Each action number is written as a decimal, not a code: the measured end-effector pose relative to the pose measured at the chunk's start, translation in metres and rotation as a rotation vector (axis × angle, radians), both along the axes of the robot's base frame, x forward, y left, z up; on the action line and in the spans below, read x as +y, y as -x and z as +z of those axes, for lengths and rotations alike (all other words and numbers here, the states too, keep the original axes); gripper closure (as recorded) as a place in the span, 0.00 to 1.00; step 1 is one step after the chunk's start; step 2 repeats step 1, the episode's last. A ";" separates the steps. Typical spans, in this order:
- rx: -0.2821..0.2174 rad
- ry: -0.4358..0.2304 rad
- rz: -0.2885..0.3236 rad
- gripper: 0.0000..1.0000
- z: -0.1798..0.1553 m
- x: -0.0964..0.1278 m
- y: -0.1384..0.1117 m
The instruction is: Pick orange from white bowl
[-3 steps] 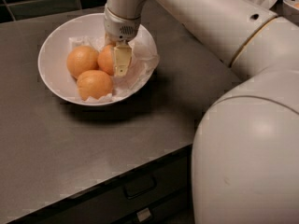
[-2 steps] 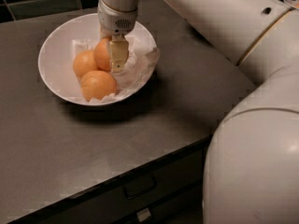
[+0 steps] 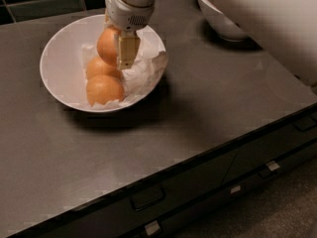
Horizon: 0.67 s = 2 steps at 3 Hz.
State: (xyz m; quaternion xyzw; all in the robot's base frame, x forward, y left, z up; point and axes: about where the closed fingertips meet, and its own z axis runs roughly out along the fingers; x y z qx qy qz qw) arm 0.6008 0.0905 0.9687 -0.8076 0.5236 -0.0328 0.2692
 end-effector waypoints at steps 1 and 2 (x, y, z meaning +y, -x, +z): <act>-0.029 -0.025 -0.007 1.00 0.005 0.003 -0.006; -0.029 -0.025 -0.007 1.00 0.005 0.003 -0.006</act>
Offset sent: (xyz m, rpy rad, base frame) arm 0.0000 0.0000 0.0000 0.0000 0.0000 0.0000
